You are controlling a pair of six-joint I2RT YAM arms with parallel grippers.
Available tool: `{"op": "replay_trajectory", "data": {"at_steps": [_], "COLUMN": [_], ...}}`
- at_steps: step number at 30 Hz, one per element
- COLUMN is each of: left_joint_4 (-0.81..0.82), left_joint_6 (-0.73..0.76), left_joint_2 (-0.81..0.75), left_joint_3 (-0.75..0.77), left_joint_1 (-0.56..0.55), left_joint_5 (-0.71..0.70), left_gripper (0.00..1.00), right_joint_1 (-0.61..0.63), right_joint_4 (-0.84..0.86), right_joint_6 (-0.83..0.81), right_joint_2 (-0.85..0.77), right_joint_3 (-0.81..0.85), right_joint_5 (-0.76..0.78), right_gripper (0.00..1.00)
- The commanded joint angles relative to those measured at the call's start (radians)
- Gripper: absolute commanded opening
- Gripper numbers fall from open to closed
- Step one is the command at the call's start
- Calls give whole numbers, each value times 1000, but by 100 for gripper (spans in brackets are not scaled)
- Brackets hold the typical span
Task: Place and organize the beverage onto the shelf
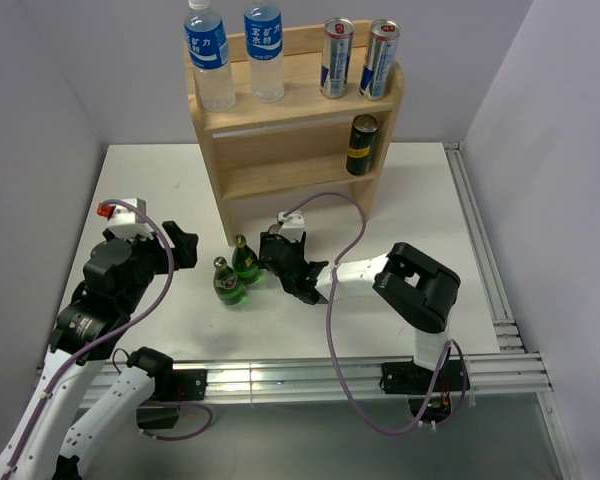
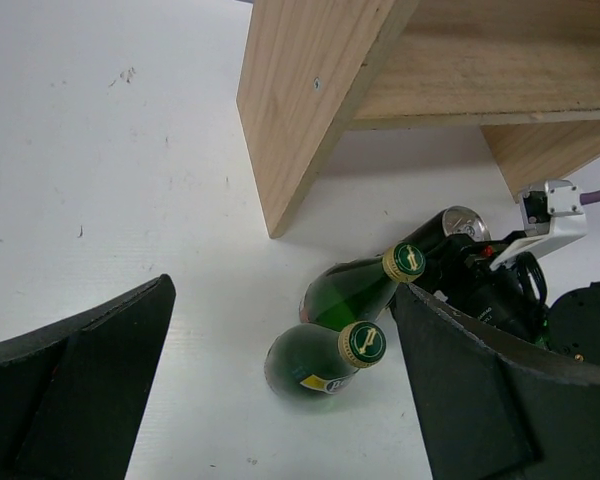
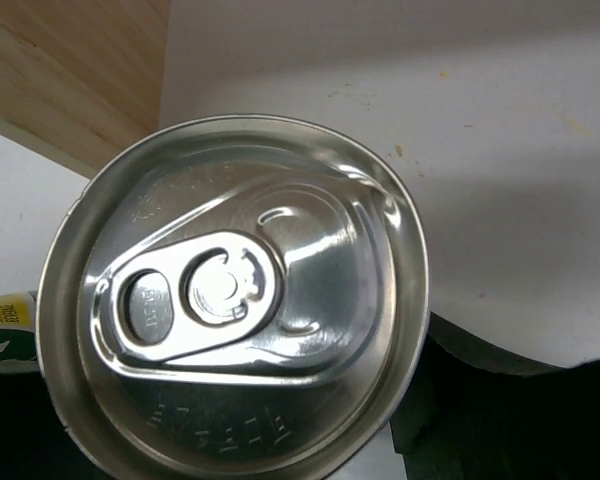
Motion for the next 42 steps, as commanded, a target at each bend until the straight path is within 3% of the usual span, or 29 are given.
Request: {"op": "replay_trajectory", "data": {"at_steps": [1,3,6,15,22,32,42], "left_joint_4": [33,39,54,114,175,234,203], "left_joint_6": [21,18,9,-14,-31,-19,5], "left_joint_2": [-6,-6,-3,22,66,140,137], "left_joint_3": [-2,-5,-6,1,25,85,96], "left_joint_1": [-1,-3,-3,-3,-3,-1,-3], "left_joint_5": [-10,-9,-10,-19,-6,10,-1], "left_gripper": [99,99,99,99,99,99,99], "right_joint_1": [-3,-3,-4,-7,-113,-280,-342], "right_joint_4": [10,-26,-104,-410,-580,-675,-679], "right_joint_6": [8,6,0,-132,-262,-393,-342], "right_joint_2": [12,-17,-77,-382,-508,-376,-294], "right_joint_3": [-6,0,9,111,302,644,698], "right_joint_5": [7,11,24,103,77,21,25], "right_gripper": [29,8,0,0,0,0,0]}}
